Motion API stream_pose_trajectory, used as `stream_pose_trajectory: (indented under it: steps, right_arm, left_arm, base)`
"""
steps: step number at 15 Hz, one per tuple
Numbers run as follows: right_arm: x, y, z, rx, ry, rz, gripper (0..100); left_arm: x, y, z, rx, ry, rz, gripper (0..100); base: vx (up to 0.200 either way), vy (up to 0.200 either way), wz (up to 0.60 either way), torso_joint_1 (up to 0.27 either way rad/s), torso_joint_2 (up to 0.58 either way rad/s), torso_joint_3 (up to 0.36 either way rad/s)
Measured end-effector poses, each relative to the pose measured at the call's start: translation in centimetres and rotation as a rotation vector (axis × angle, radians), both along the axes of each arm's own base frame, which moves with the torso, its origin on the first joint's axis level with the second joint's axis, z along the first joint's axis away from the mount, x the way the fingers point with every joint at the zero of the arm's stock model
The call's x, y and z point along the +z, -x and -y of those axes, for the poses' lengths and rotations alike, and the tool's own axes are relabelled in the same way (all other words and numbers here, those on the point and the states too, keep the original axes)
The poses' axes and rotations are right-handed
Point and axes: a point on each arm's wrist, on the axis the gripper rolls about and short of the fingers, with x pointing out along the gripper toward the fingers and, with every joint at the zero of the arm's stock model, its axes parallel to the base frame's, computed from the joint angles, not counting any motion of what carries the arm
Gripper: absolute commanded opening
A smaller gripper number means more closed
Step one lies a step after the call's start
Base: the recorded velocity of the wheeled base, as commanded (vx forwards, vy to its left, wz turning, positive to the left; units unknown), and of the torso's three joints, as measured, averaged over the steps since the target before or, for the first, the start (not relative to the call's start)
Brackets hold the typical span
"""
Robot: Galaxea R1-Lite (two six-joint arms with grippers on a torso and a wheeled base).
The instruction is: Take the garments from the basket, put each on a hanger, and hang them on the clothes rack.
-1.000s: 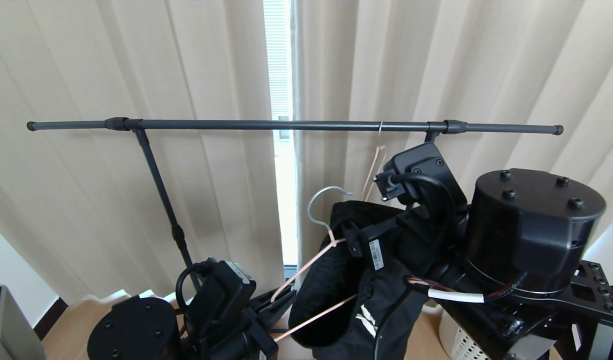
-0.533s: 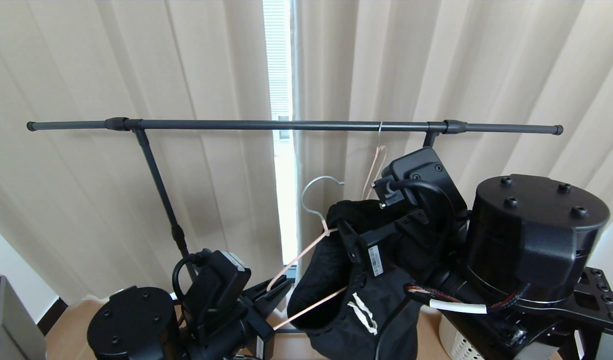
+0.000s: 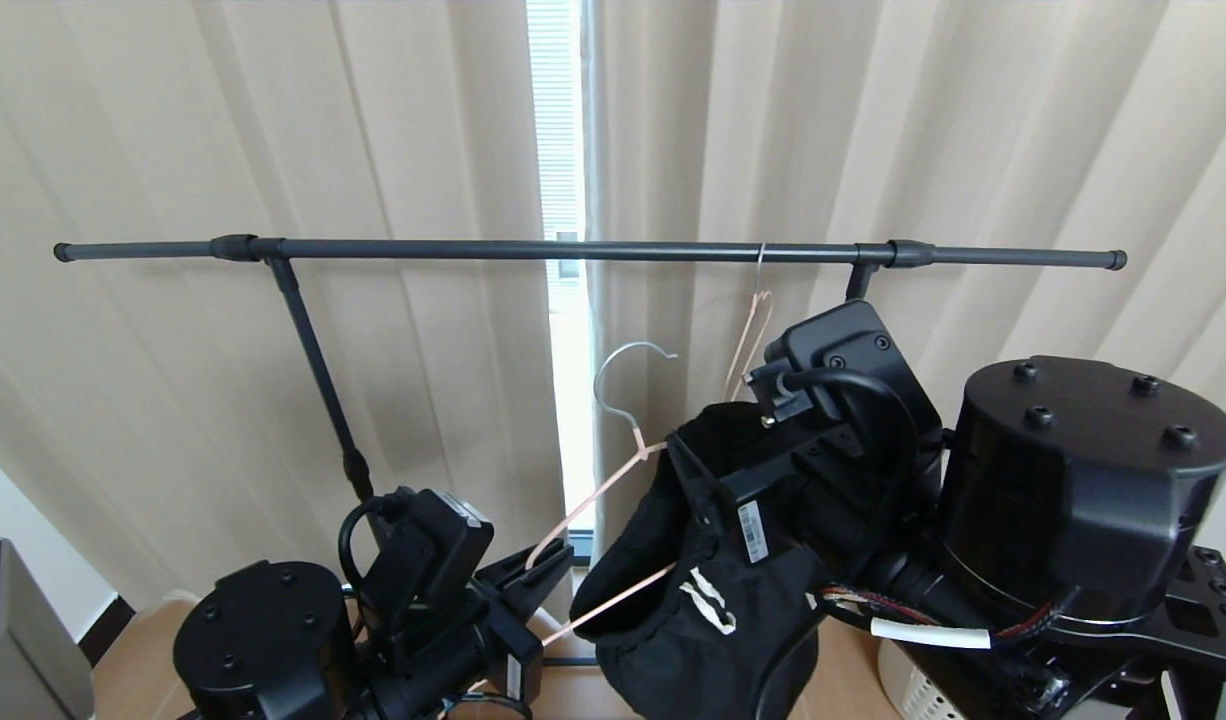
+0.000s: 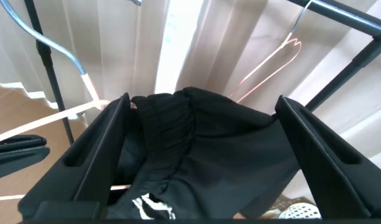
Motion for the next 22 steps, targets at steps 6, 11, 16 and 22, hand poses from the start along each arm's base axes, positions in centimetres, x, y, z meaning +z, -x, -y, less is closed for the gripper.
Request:
stream_pose_trajectory:
  steps: [6,11,16,22]
  right_arm:
    - [0.3,0.4,0.5,0.011,-0.005,0.004,100]
    - [1.1,1.6,3.8,0.189,0.065,-0.036,100]
    - [2.2,2.8,9.2,0.423,0.141,-0.175,100]
    - [5.9,1.8,13.8,0.671,0.288,-0.194,100]
  left_arm:
    - [0.0,0.1,-0.2,-0.012,0.002,-0.004,0]
    - [-0.3,0.2,-1.5,-0.057,-0.008,-0.035,0]
    - [0.0,0.8,-2.0,-0.089,-0.007,-0.028,0]
    - [0.0,1.7,-2.1,-0.140,-0.022,-0.027,0]
  base:
    - [0.000,0.000,0.00,0.000,0.00,0.000]
    - [0.000,0.000,0.00,0.000,0.00,0.000]
    - [0.000,0.000,0.00,0.000,0.00,0.000]
    - [0.000,0.000,0.00,0.000,0.00,0.000]
